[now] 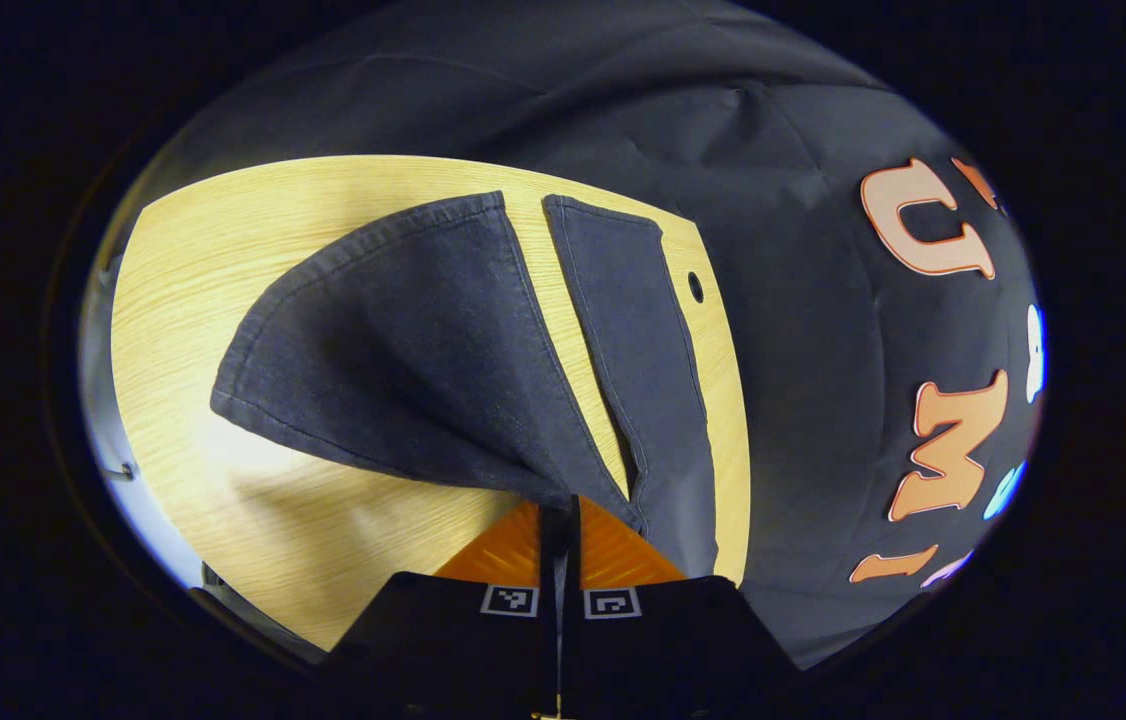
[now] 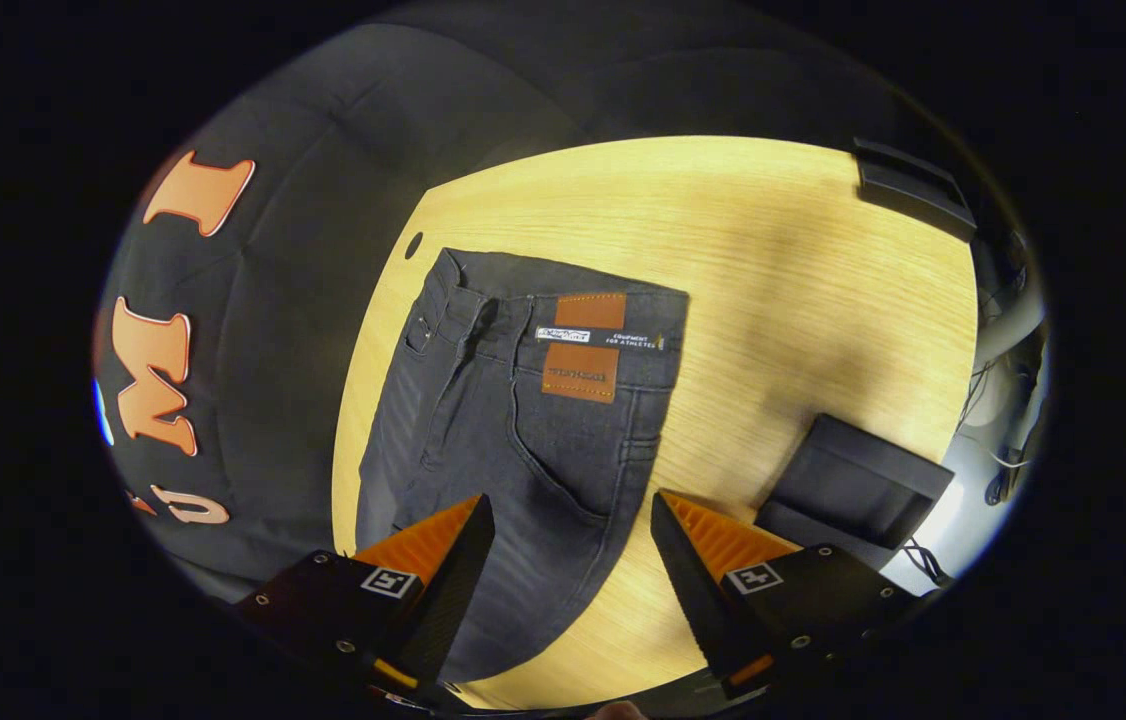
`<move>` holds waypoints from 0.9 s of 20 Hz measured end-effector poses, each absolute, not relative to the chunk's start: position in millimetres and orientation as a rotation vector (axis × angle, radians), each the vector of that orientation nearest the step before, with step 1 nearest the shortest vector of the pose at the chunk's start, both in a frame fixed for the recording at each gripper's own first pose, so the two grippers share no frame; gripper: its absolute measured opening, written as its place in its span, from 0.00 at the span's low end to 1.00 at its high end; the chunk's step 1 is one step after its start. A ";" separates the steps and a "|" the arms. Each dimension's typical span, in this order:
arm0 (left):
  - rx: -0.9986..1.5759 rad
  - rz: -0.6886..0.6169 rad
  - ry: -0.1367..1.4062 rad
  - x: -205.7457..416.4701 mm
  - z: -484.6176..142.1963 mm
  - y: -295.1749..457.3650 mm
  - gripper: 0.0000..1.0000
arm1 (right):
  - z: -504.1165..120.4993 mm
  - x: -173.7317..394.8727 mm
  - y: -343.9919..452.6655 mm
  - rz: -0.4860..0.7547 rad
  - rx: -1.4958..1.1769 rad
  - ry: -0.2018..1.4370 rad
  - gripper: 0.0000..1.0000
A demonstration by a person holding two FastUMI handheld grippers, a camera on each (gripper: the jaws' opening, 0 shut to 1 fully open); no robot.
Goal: Grasp the waist and the cuffs of the jeans and fold them to make the two legs overlap; first hold the waist and fold one-third of the jeans toward the cuffs, then hold the cuffs and fold the remaining one-third in the same direction to finish folding.
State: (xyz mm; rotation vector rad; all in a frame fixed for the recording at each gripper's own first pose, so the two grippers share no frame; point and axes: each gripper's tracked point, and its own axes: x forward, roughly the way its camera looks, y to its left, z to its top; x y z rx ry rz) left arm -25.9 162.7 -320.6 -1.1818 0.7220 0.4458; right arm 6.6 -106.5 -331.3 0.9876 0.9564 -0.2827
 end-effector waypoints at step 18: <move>-1.165 0.518 0.804 -47.6 -314.9 165.7 0.02 | -308.7 31.5 -96.7 -0.170 0.964 0.840 0.04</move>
